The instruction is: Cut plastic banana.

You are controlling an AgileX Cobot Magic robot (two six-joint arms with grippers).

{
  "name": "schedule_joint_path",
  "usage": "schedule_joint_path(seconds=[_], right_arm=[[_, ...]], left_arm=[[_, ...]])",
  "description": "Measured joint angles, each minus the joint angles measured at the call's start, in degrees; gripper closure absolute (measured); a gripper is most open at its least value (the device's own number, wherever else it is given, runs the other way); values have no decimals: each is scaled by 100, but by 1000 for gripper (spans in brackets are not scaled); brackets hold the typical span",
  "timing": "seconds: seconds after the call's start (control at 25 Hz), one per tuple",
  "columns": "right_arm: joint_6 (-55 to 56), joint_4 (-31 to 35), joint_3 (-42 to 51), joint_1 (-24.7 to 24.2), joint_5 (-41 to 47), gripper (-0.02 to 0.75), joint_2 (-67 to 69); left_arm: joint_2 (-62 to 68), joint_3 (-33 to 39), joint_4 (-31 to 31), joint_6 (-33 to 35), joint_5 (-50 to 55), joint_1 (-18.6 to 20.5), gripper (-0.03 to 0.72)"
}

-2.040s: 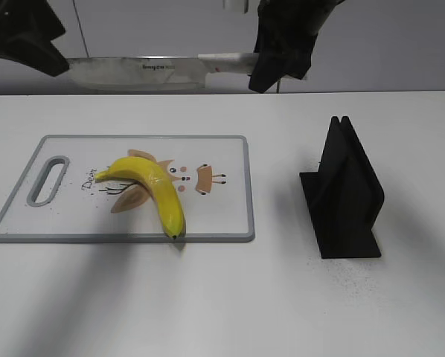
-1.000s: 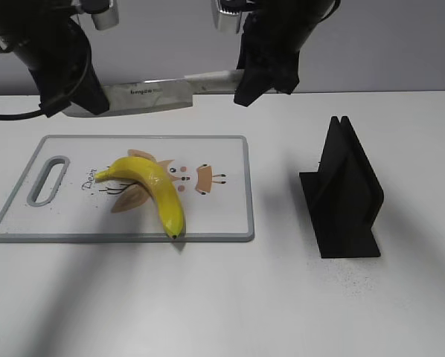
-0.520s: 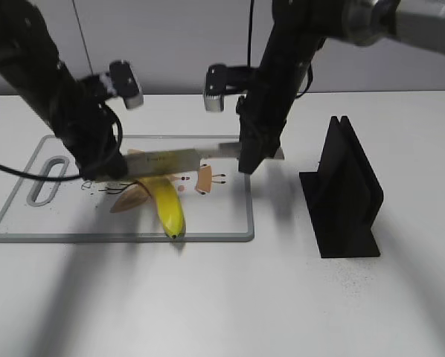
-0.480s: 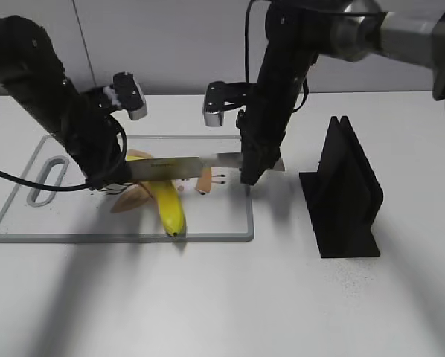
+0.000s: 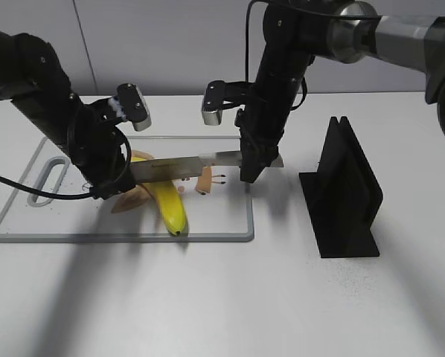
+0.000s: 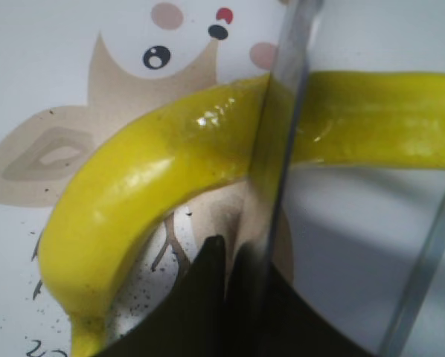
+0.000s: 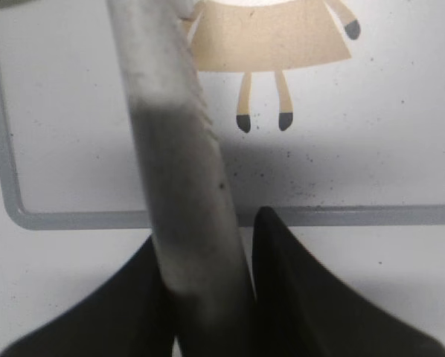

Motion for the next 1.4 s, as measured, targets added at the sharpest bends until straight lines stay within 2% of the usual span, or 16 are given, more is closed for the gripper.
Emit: schedule_joint_path(seconds=[0.64,1.28,1.36,1.4], right_arm=[[80,-133,-15,35,-13,512,-131],[142,-185,72,66,0,513,-926],[142,-185,79,66,0,513,-1010],[142,-179,79,71,0,513,-1048]], left_arm=[[-26,6,132,-19,-44,-19,674],[-575,-540,415,-177,1038,-19,687],[-609,-590,402,-290,1147,-12,645],[-616,-620,390,-373,1224,-6,595]])
